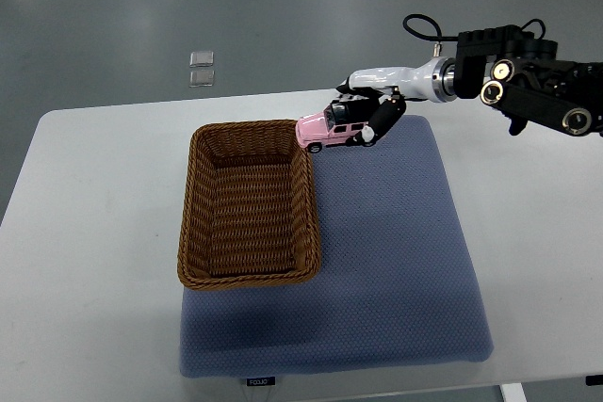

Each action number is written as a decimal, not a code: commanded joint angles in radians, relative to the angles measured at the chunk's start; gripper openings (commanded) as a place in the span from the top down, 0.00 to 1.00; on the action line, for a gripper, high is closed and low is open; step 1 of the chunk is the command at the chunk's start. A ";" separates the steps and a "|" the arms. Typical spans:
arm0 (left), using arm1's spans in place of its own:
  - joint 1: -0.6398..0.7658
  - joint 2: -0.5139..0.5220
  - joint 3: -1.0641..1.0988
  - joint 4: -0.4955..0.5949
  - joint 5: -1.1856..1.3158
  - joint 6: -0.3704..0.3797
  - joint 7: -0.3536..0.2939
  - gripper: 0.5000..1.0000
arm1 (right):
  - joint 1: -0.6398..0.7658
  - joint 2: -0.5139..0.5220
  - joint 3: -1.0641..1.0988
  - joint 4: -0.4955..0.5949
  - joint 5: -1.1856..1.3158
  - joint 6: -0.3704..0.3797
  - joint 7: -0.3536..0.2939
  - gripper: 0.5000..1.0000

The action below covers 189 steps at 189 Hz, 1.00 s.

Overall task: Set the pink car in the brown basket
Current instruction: 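Lift the pink car and carry it over the wicker basket, then lower the car into the basket and open the right hand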

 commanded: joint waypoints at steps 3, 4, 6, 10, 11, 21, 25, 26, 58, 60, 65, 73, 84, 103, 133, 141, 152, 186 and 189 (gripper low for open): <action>0.000 0.000 0.002 -0.001 0.000 0.000 0.000 0.00 | 0.007 0.100 -0.015 -0.058 0.003 0.000 -0.001 1.00; 0.000 0.000 0.002 -0.001 0.000 0.000 0.000 0.00 | 0.007 0.109 -0.016 -0.064 0.004 0.000 -0.001 1.00; 0.000 0.000 0.002 -0.001 0.000 0.000 0.000 0.00 | 0.007 0.117 -0.018 -0.068 0.004 0.000 -0.001 1.00; 0.000 0.000 0.002 -0.001 0.000 0.000 0.000 0.00 | 0.007 0.133 -0.021 -0.081 0.003 -0.003 -0.001 1.00; 0.000 0.000 0.002 -0.001 0.000 0.000 0.000 0.00 | 0.007 0.134 -0.021 -0.081 0.003 -0.003 -0.001 1.00; 0.000 0.000 0.003 -0.003 0.000 0.000 0.000 0.00 | 0.005 0.175 -0.026 -0.107 0.003 -0.006 -0.001 1.00; -0.002 0.000 0.003 -0.003 0.000 0.000 0.000 0.00 | 0.005 0.190 -0.027 -0.116 0.003 -0.007 -0.001 1.00; -0.002 0.000 0.003 -0.003 0.000 0.000 0.000 0.00 | 0.005 0.190 -0.027 -0.116 0.003 -0.007 -0.001 1.00; -0.002 0.000 0.003 -0.009 0.000 0.000 0.000 0.00 | -0.011 0.288 -0.033 -0.199 0.001 -0.015 0.001 1.00; -0.002 0.000 0.003 -0.009 0.000 0.000 0.000 0.00 | -0.013 0.295 -0.033 -0.203 0.001 -0.017 0.001 1.00; -0.002 0.000 0.003 -0.009 0.000 -0.002 0.000 0.00 | -0.016 0.304 -0.033 -0.210 0.001 -0.017 0.001 1.00; -0.002 0.000 0.003 -0.009 0.000 0.000 0.000 0.00 | -0.019 0.319 -0.033 -0.217 -0.001 -0.018 0.001 1.00; -0.002 0.000 0.005 -0.009 0.000 0.000 0.000 0.00 | -0.022 0.334 -0.033 -0.228 -0.001 -0.018 0.001 1.00; 0.000 0.000 0.005 -0.009 0.000 0.000 0.000 0.00 | -0.041 0.334 -0.033 -0.260 -0.001 -0.020 0.001 1.00; -0.002 0.000 0.005 -0.009 0.000 0.000 0.000 0.00 | -0.080 0.334 -0.033 -0.286 -0.011 -0.034 0.003 1.00; -0.002 0.000 0.005 -0.009 0.000 -0.002 0.000 0.00 | -0.085 0.334 -0.033 -0.288 -0.011 -0.050 0.003 1.00; -0.002 0.000 0.005 -0.009 0.000 0.000 0.000 0.00 | -0.096 0.334 -0.033 -0.288 -0.011 -0.060 0.003 0.63; -0.002 0.000 0.005 -0.009 0.000 0.000 0.000 0.00 | -0.103 0.334 -0.030 -0.288 -0.001 -0.060 0.004 0.22; -0.002 0.000 0.005 -0.009 0.000 0.000 0.000 0.00 | -0.102 0.334 -0.030 -0.288 -0.001 -0.060 0.004 0.19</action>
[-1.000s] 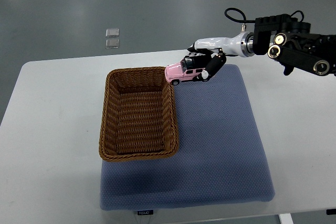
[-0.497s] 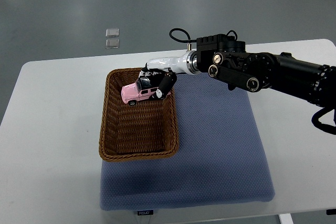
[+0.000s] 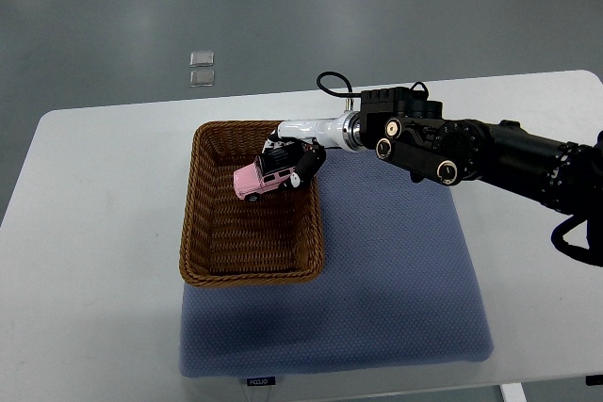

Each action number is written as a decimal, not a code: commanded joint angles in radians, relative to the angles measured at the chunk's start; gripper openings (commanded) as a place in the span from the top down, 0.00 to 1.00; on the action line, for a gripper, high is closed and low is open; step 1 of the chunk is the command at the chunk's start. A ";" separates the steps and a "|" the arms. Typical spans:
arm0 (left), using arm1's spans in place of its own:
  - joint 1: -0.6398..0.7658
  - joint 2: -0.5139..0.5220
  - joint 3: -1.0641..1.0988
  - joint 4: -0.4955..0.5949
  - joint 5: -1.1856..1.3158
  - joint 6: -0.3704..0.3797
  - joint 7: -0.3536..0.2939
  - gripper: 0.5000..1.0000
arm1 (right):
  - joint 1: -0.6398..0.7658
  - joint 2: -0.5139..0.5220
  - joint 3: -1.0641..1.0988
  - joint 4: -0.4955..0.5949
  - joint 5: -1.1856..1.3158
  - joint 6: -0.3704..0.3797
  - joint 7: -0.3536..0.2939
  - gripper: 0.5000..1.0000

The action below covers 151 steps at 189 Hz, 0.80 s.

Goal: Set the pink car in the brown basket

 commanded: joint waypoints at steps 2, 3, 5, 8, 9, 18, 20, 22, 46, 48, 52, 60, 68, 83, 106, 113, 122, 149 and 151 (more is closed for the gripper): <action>0.000 0.000 0.001 0.000 0.000 0.000 -0.001 0.00 | -0.001 0.000 0.002 0.000 0.005 0.001 0.000 0.19; 0.000 0.000 0.001 0.000 0.000 0.000 -0.001 0.00 | -0.001 0.000 0.002 0.000 0.005 0.001 0.000 0.19; 0.001 0.000 0.001 0.002 0.000 0.000 0.000 0.00 | -0.001 0.000 0.002 0.000 0.005 0.002 0.000 0.19; 0.000 0.000 0.001 0.002 0.000 0.000 0.000 0.00 | -0.001 0.000 0.003 0.000 0.005 0.004 0.000 0.18; 0.000 0.000 0.001 0.002 0.000 0.000 0.000 0.00 | -0.001 0.000 0.003 0.000 0.005 0.004 0.000 0.18; 0.000 0.000 0.001 0.000 0.000 0.000 0.000 0.00 | 0.002 0.000 0.005 0.000 0.007 0.005 0.000 0.18; 0.000 0.000 0.000 0.002 0.000 0.000 0.000 0.00 | 0.002 0.000 0.006 0.001 0.007 0.005 0.000 0.18; 0.001 0.000 0.001 0.002 0.000 0.000 0.000 0.00 | 0.004 0.000 0.006 0.000 0.007 0.005 0.000 0.18; 0.000 0.000 0.001 0.002 0.000 0.000 0.000 0.00 | 0.010 0.000 0.017 0.000 0.009 0.010 0.000 0.18; 0.000 0.000 0.001 0.002 0.000 0.000 0.000 0.00 | 0.010 0.000 0.018 0.001 0.010 0.010 0.000 0.18; 0.000 0.000 0.001 0.002 0.000 0.000 0.000 0.00 | 0.011 0.000 0.022 0.001 0.010 0.010 0.000 0.18; 0.000 0.000 0.001 0.002 0.000 0.000 0.000 0.00 | 0.013 0.000 0.031 0.001 0.019 0.010 0.000 0.18; 0.001 0.000 0.001 0.002 0.000 0.000 0.000 0.00 | 0.021 0.000 0.052 0.001 0.033 0.010 0.000 0.18; 0.000 0.000 0.003 0.002 0.000 0.000 0.000 0.00 | 0.028 -0.015 0.098 0.006 0.065 0.013 0.000 0.17; 0.000 0.000 0.003 0.002 0.000 0.000 0.000 0.00 | 0.004 -0.117 0.230 0.017 0.150 0.015 0.003 0.18; 0.000 0.000 0.003 0.000 0.000 0.000 0.000 0.00 | -0.034 -0.149 0.297 0.017 0.200 0.016 0.006 0.18; 0.000 0.000 0.003 0.000 0.000 0.000 0.000 0.00 | -0.085 -0.175 0.371 0.017 0.256 0.018 0.014 0.18; 0.001 0.000 0.005 0.000 0.000 0.000 0.000 0.00 | -0.231 -0.209 0.641 0.017 0.438 0.039 0.052 0.18; 0.001 0.000 0.005 0.000 0.000 0.000 0.000 0.00 | -0.243 -0.209 0.661 0.017 0.450 0.041 0.055 0.18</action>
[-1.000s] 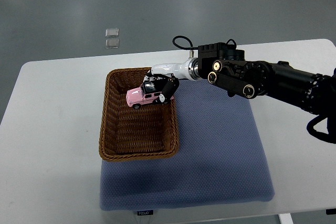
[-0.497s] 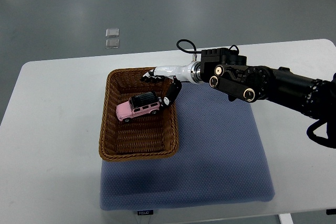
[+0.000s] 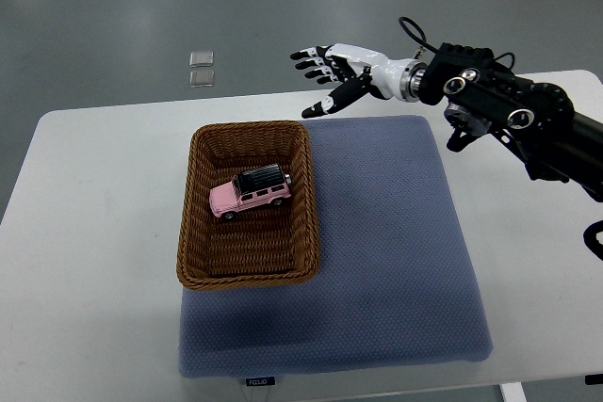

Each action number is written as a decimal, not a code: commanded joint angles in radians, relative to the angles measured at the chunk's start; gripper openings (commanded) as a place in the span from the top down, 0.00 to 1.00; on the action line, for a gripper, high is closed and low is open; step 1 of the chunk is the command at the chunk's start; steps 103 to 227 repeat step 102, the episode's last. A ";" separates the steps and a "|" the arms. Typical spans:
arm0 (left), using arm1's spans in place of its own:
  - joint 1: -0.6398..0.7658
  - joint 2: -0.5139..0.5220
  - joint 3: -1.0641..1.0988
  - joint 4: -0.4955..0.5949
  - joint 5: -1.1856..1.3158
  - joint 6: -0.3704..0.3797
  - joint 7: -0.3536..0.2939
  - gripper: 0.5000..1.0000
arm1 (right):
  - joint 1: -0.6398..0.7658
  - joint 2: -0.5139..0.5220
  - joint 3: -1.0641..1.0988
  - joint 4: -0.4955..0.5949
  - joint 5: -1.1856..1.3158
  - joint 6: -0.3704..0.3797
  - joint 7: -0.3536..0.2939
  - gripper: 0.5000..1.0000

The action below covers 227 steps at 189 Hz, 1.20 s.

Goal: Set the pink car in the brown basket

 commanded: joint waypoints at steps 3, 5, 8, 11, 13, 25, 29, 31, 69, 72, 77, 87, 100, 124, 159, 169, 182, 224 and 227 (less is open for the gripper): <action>0.000 0.000 0.000 0.000 0.000 0.000 0.000 0.00 | -0.127 -0.013 0.224 0.001 0.152 0.022 0.037 0.18; 0.000 0.000 0.000 0.000 0.000 0.000 0.000 0.00 | -0.141 -0.013 0.244 0.001 0.167 0.023 0.042 0.18; 0.000 0.000 0.000 0.000 0.000 0.000 0.000 0.00 | -0.153 -0.011 0.262 -0.001 0.181 0.026 0.045 0.17; 0.000 0.000 0.000 0.000 0.000 0.000 0.000 0.00 | -0.179 -0.008 0.298 -0.001 0.210 0.032 0.053 0.17; 0.000 0.000 0.000 0.000 0.000 0.000 0.000 0.00 | -0.193 -0.007 0.316 -0.001 0.227 0.035 0.057 0.18; 0.000 0.000 0.000 0.001 0.000 0.000 0.000 0.00 | -0.261 -0.002 0.410 -0.001 0.315 0.051 0.082 0.18; 0.000 0.000 -0.001 0.001 0.000 0.000 0.000 0.00 | -0.277 0.000 0.434 -0.001 0.344 0.055 0.088 0.18; 0.000 0.000 -0.001 0.001 0.000 0.000 0.000 0.00 | -0.285 0.001 0.448 -0.002 0.359 0.055 0.091 0.18; 0.000 0.000 -0.001 0.001 0.000 0.000 0.000 0.00 | -0.379 0.039 0.532 -0.024 0.548 0.054 0.116 0.17; 0.000 0.000 -0.001 0.001 0.000 0.000 0.000 0.00 | -0.380 0.039 0.532 -0.027 0.557 0.054 0.119 0.17; 0.000 0.000 -0.001 0.001 0.000 0.000 0.000 0.00 | -0.382 0.041 0.532 -0.032 0.565 0.054 0.119 0.17; 0.000 0.000 -0.001 0.001 0.000 0.000 0.000 0.00 | -0.385 0.044 0.532 -0.038 0.571 0.054 0.120 0.17; 0.000 0.000 -0.001 0.001 0.000 0.000 0.000 0.00 | -0.386 0.046 0.532 -0.041 0.571 0.049 0.122 0.17; 0.000 0.000 -0.001 0.001 0.000 0.000 0.000 0.00 | -0.386 0.046 0.532 -0.041 0.569 0.048 0.122 0.17; 0.000 0.000 -0.001 0.001 0.000 0.000 0.000 0.00 | -0.386 0.046 0.532 -0.041 0.569 0.048 0.122 0.17; 0.000 0.000 -0.001 0.001 0.000 0.000 0.000 0.00 | -0.386 0.046 0.532 -0.041 0.569 0.048 0.122 0.17; 0.000 0.000 -0.001 0.001 0.000 0.000 0.000 0.00 | -0.386 0.046 0.532 -0.041 0.569 0.048 0.122 0.17; 0.000 0.000 -0.001 0.001 0.000 0.000 0.000 0.00 | -0.386 0.046 0.532 -0.041 0.569 0.048 0.122 0.17; 0.000 0.000 -0.001 0.001 0.000 0.000 0.000 0.00 | -0.386 0.046 0.532 -0.041 0.569 0.048 0.122 0.17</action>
